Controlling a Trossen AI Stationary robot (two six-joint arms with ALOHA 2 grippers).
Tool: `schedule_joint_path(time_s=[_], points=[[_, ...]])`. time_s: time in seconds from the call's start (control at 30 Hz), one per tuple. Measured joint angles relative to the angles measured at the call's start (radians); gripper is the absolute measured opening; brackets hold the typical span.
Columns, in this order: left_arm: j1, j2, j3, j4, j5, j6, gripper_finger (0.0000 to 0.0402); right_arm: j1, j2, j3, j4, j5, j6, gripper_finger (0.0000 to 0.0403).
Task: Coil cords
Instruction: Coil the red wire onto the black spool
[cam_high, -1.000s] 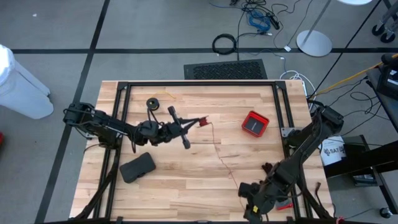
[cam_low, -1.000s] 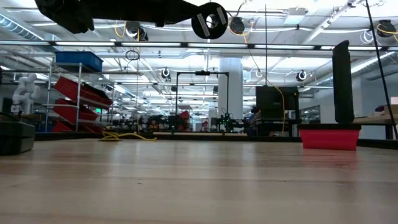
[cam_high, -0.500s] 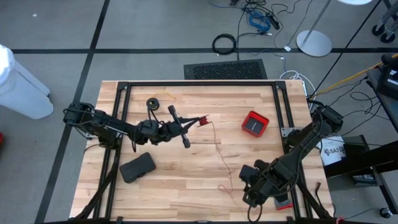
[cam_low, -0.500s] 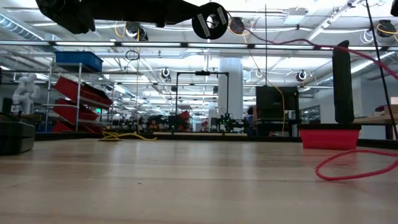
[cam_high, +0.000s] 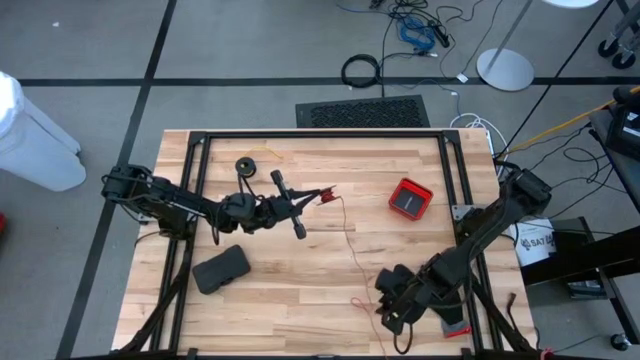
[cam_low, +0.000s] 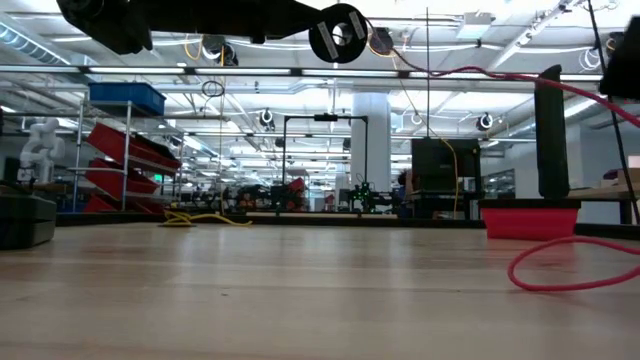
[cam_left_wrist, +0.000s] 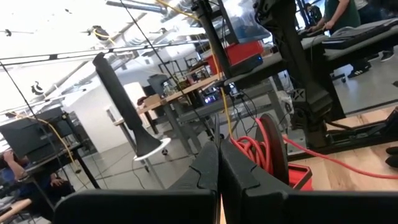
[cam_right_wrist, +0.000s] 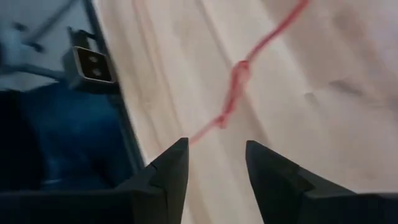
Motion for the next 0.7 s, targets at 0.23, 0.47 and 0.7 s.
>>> schedule_joint_path(time_s=[0.23, 0.47, 0.7], points=[[-0.001, 0.000, 0.000, 0.000, 0.003, 0.000, 0.0000, 0.041, 0.017, -0.186, 0.482, -0.007, 0.081, 0.0146], [-0.001, 0.000, 0.000, 0.000, 0.003, -0.001, 0.0000, 0.065, 0.118, -0.194, 0.600, -0.021, 0.165, 0.0146], [-0.001, 0.000, 0.000, 0.000, 0.003, -0.002, 0.0000, 0.055, 0.227, -0.193, 0.676, -0.024, 0.238, 0.0146]])
